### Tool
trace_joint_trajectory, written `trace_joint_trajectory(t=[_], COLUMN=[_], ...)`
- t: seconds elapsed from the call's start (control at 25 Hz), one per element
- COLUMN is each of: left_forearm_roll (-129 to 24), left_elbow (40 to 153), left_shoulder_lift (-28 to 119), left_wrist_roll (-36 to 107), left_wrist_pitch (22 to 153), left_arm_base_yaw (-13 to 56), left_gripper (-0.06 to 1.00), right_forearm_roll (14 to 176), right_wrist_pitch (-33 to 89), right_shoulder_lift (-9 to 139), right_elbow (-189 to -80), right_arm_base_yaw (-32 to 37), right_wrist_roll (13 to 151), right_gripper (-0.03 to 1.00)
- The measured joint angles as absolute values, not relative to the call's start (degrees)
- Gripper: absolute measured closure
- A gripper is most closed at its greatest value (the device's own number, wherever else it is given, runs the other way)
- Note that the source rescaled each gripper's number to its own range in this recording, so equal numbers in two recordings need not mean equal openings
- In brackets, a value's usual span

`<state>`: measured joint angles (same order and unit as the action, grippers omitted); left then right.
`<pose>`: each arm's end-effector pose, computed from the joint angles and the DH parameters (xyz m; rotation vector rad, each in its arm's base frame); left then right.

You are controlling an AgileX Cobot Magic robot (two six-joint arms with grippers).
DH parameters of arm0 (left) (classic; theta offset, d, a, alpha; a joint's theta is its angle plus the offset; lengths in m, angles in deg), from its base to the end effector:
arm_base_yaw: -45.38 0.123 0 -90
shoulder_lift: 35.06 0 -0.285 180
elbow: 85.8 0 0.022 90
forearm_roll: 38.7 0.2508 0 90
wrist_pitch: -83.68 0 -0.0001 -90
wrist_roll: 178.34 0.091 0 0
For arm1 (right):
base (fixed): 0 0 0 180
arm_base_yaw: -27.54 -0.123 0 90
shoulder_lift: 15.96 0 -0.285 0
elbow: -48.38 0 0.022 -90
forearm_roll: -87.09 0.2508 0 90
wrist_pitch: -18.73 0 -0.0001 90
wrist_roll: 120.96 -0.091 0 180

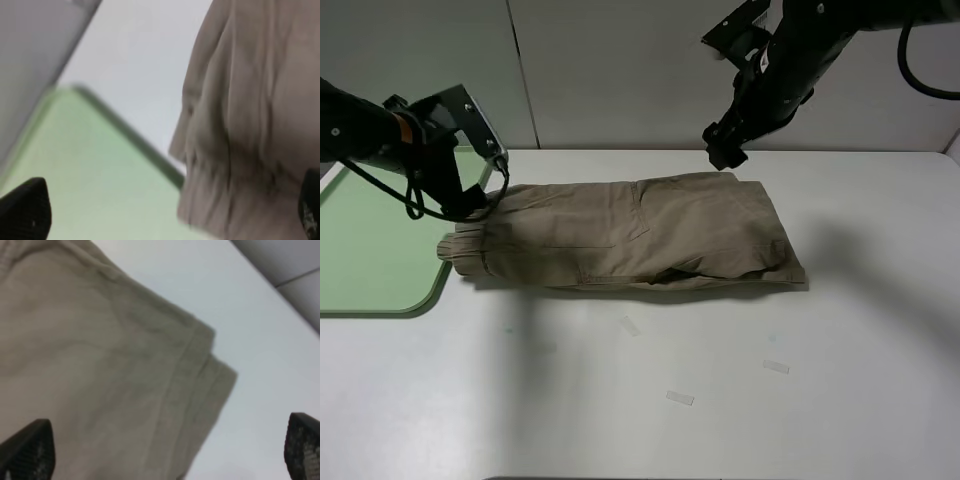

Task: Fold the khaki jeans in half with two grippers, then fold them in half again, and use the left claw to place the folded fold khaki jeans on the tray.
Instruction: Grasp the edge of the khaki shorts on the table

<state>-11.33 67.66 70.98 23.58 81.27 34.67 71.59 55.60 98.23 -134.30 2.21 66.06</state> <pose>0.3411 -0.0663 0.1843 1.1577 1.9855 0.3294 0.3737 0.1607 0.2358 -0.9210 2.3897 -0.1684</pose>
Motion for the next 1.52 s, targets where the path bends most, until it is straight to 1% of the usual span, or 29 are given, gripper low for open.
trace_joint_trajectory(t=[0.2, 0.32, 0.48, 0.72, 0.96, 1.24, 1.52], left_forearm_roll=[-22.79, -27.06, -28.48, -28.69, -28.69, -28.69, -28.69], left_elbow=[67.66, 67.66, 67.62, 67.62, 66.34, 55.43, 47.35], left_shoulder_lift=[64.63, 61.68, 58.10, 49.22, 34.47, 13.39, -9.02], left_wrist_roll=[22.36, 21.28, 15.95, 6.01, 1.35, -5.93, -8.57], left_wrist_pitch=[92.51, 100.37, 107.91, 118.28, 123.85, 126.07, 133.61], left_arm_base_yaw=[34.67, 34.67, 34.67, 34.67, 34.67, 34.67, 34.67], left_gripper=[-0.04, -0.04, -0.03, 0.01, 0.02, 0.03, 0.03], right_forearm_roll=[78.02, 78.70, 79.05, 80.15, 82.48, 82.94, 83.43], right_wrist_pitch=[61.04, 65.34, 68.50, 68.69, 68.19, 68.21, 68.21], right_shoulder_lift=[96.94, 97.22, 98.75, 100.65, 101.13, 101.13, 101.13], right_elbow=[-134.35, -134.35, -134.35, -134.35, -134.35, -134.35, -134.35], right_arm_base_yaw=[2.21, 2.21, 2.25, 2.54, 2.59, 2.59, 2.59], right_wrist_roll=[62.88, 57.94, 53.20, 50.15, 49.89, 49.26, 48.84], right_gripper=[-0.03, -0.03, -0.03, -0.03, -0.03, -0.03, -0.03])
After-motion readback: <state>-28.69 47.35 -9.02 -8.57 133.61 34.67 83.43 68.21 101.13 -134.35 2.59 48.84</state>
